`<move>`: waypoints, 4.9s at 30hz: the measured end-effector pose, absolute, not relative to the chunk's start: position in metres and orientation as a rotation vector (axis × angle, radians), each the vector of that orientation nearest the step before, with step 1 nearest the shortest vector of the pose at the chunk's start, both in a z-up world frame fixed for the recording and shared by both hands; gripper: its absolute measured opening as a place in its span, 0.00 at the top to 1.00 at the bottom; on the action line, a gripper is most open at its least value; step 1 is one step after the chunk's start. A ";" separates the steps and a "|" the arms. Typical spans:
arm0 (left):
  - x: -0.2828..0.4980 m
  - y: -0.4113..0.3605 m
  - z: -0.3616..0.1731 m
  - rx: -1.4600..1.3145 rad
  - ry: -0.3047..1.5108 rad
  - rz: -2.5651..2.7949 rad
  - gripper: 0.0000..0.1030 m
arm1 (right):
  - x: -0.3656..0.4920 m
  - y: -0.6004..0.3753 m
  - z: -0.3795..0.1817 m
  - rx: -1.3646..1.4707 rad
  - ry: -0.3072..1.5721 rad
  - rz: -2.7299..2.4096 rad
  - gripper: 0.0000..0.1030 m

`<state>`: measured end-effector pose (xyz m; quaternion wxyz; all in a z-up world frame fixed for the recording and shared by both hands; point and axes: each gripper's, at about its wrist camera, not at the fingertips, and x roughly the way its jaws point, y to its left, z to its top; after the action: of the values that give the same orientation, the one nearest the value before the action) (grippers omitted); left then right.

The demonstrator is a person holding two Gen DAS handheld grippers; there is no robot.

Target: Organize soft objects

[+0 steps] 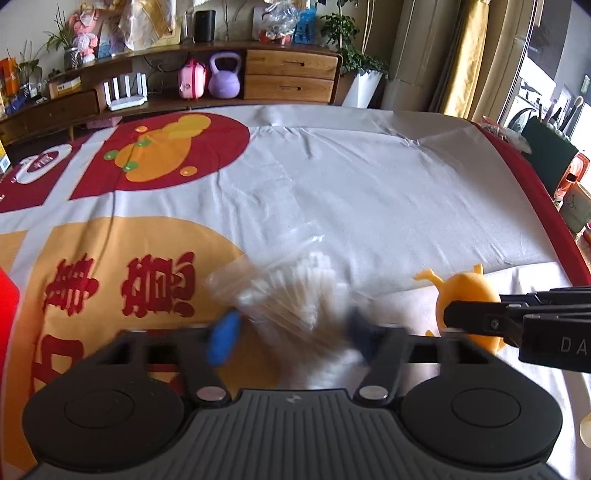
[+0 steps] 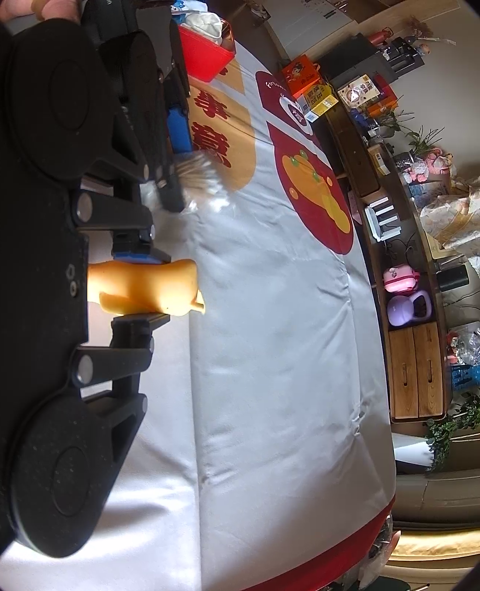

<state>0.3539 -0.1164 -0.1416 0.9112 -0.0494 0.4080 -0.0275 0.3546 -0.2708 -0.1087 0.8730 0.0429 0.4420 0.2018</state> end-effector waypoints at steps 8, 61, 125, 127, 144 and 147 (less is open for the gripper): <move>0.345 -0.099 -0.139 -0.113 0.844 -0.070 0.63 | 0.340 -0.260 -0.107 0.076 0.927 0.428 0.77; 0.137 0.129 -0.005 -0.169 0.708 0.120 0.63 | 0.211 -0.026 0.023 -0.010 0.767 0.792 0.77; 0.200 0.190 -0.081 -0.194 0.825 0.140 0.38 | 0.273 0.052 -0.064 -0.142 0.850 0.753 0.47; 0.196 0.190 -0.078 -0.197 0.819 0.144 0.38 | 0.270 0.050 -0.060 -0.139 0.845 0.755 0.46; 0.156 0.180 -0.035 -0.187 0.722 0.144 0.37 | 0.224 0.018 -0.020 -0.098 0.745 0.799 0.37; 0.147 0.176 -0.028 -0.191 0.702 0.140 0.37 | 0.214 0.011 -0.014 -0.088 0.729 0.813 0.35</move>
<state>0.1470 0.1760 -0.0277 0.9321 -0.0933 0.3432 0.0686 0.2144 0.0114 -0.0140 0.8536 -0.0417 0.3468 0.3864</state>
